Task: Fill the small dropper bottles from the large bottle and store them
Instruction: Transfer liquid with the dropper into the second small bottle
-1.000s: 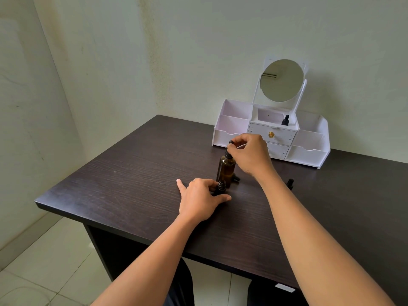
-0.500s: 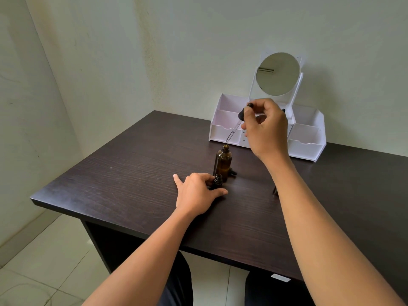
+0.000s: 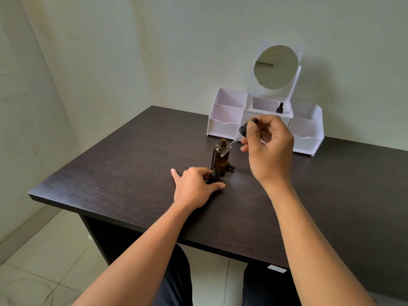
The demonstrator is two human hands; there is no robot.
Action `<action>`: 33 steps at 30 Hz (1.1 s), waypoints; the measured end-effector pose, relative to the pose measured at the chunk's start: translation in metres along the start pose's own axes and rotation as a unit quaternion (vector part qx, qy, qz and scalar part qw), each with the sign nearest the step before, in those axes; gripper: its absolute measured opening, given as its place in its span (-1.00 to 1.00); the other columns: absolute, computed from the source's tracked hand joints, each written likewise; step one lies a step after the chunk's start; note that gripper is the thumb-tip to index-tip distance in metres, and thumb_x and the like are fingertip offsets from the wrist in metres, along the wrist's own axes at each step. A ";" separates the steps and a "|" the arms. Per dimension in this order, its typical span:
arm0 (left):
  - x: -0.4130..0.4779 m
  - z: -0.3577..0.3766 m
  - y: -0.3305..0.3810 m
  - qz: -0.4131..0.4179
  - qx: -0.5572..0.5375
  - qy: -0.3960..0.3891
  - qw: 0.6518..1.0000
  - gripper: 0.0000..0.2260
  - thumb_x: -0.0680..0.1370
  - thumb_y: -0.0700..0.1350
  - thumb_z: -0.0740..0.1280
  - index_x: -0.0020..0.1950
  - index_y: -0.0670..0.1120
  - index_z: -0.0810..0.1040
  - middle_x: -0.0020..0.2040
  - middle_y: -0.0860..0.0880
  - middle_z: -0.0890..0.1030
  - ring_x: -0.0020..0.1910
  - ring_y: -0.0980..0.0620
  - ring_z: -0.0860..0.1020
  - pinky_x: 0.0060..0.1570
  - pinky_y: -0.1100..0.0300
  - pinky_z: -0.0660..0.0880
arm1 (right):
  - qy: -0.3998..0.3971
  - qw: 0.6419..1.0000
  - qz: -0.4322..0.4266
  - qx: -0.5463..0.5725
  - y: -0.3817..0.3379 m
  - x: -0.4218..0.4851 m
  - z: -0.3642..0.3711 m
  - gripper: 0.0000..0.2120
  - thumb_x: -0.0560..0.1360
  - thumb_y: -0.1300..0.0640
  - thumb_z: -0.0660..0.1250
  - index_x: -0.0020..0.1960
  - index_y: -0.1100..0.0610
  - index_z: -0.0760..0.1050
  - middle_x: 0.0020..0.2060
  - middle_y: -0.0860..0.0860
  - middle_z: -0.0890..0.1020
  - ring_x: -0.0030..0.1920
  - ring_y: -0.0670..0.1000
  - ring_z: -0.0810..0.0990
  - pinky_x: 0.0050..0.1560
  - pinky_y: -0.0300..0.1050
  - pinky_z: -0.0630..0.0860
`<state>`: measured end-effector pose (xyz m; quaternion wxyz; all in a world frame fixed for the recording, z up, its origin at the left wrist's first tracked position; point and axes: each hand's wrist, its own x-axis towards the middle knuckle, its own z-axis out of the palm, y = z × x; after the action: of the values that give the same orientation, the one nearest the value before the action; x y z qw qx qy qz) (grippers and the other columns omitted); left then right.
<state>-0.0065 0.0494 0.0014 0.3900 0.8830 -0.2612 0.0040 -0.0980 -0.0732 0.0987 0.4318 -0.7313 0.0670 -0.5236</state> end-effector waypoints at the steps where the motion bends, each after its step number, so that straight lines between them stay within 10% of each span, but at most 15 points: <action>1: 0.000 0.000 0.000 -0.001 0.002 0.000 1.000 -0.61 0.42 0.27 0.46 0.17 0.13 0.65 0.05 0.10 0.69 0.22 0.06 0.55 0.50 -0.24 -0.30 | -0.001 1.000 0.005 0.003 0.004 -0.005 0.001 -0.89 0.55 0.03 0.32 0.01 0.06 0.52 -0.15 0.03 0.65 -0.21 0.14 0.68 -0.29 0.19 0.62; 33: 0.001 0.003 -0.002 0.009 0.007 0.004 1.000 -0.67 0.42 0.29 0.45 0.10 0.16 0.66 0.00 0.14 0.69 0.17 0.08 0.57 0.48 -0.26 -0.32 | -0.040 0.998 0.025 -0.035 0.022 -0.027 0.013 -0.93 0.58 0.19 0.35 -0.06 0.04 0.52 -0.25 -0.08 0.63 -0.28 0.07 0.65 -0.22 0.14 0.62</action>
<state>-0.0050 0.0481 -0.0020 0.3845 0.8834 -0.2675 0.0130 -0.0911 -0.0644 0.0637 0.4207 -0.7649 0.0859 -0.4802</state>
